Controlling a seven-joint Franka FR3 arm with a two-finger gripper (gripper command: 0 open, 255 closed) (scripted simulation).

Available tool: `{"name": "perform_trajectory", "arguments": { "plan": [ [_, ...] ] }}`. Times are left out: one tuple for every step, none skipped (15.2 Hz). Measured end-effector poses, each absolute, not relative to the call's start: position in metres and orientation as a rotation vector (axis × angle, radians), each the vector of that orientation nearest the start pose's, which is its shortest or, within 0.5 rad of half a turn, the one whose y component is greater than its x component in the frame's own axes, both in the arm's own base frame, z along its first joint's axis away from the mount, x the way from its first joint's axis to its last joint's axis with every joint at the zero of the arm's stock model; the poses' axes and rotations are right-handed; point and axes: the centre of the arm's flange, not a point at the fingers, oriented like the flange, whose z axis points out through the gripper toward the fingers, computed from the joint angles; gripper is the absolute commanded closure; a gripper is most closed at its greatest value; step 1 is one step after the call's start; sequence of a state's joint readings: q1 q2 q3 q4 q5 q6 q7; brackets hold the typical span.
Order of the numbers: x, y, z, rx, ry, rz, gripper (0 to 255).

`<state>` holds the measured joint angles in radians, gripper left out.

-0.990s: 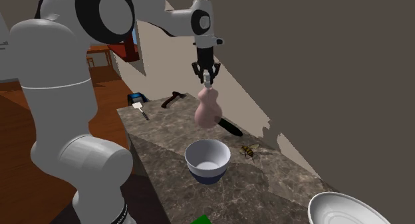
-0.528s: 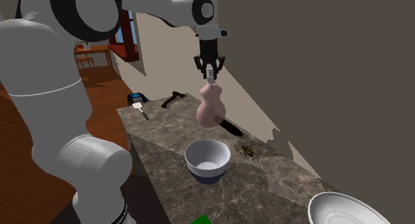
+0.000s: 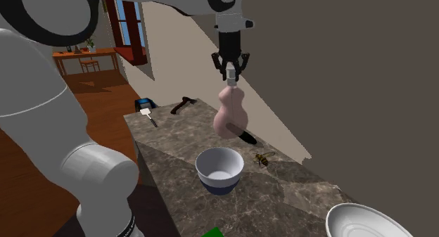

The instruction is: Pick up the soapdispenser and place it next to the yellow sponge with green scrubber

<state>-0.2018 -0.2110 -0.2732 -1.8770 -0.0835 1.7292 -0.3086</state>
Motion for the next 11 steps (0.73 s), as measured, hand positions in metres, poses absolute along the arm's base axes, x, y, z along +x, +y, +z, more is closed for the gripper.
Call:
{"name": "perform_trajectory", "arguments": {
  "plan": [
    [0.429,-0.253,0.606,-3.177,0.241,-0.067,255],
    [0.418,-0.260,0.611,-3.177,0.241,-0.067,255],
    [0.408,-0.266,0.619,-3.177,0.241,-0.067,255],
    [0.398,-0.275,0.623,-3.177,0.241,-0.068,255],
    [0.389,-0.282,0.627,-3.177,0.241,-0.067,255],
    [0.377,-0.286,0.632,-3.177,0.241,-0.067,255],
    [0.365,-0.293,0.638,-3.177,0.241,-0.067,255],
    [0.356,-0.299,0.644,-3.177,0.242,-0.067,255],
    [0.347,-0.304,0.647,-3.177,0.241,-0.067,255],
    [0.340,-0.310,0.653,-3.177,0.241,-0.067,255],
    [0.330,-0.317,0.659,-3.177,0.241,-0.067,255]
  ]
}}
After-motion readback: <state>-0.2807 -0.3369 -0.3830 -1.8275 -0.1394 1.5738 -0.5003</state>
